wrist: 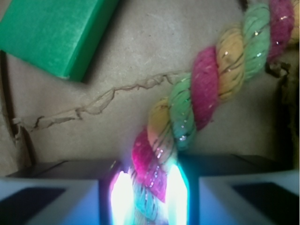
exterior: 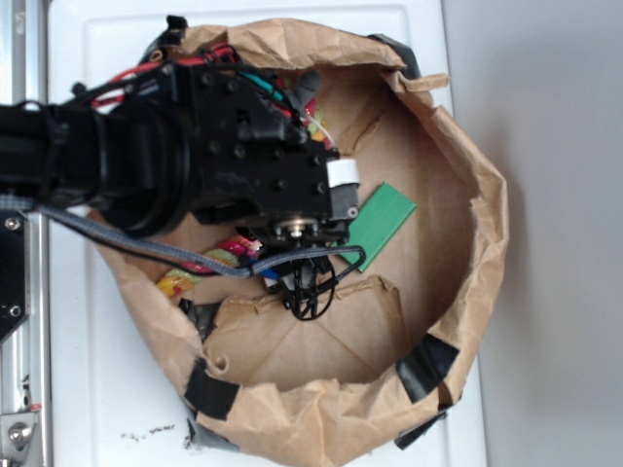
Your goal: Grab the multicolored rope.
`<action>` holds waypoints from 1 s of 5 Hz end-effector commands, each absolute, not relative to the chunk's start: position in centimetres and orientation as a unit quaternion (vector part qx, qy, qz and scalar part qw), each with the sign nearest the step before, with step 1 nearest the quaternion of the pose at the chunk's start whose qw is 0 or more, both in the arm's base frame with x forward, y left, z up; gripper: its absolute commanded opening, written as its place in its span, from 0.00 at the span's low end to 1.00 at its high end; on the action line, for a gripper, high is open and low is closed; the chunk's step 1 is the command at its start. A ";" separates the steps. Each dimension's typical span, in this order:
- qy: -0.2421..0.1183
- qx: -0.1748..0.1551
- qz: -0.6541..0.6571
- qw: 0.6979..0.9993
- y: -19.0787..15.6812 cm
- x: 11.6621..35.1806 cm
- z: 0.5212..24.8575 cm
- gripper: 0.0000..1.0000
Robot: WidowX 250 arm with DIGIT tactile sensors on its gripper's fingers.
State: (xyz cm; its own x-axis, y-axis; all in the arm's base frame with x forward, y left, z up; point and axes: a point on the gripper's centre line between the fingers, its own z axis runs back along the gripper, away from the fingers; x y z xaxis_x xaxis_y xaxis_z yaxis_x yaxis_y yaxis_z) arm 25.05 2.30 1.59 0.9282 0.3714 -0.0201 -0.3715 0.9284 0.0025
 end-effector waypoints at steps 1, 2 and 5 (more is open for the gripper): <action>-0.033 -0.025 0.210 0.977 1.6 24.0 11.8 0.00; -0.068 -0.030 0.219 0.973 1.1 22.7 16.7 0.00; -0.084 -0.015 0.200 0.976 0.9 22.4 18.6 0.00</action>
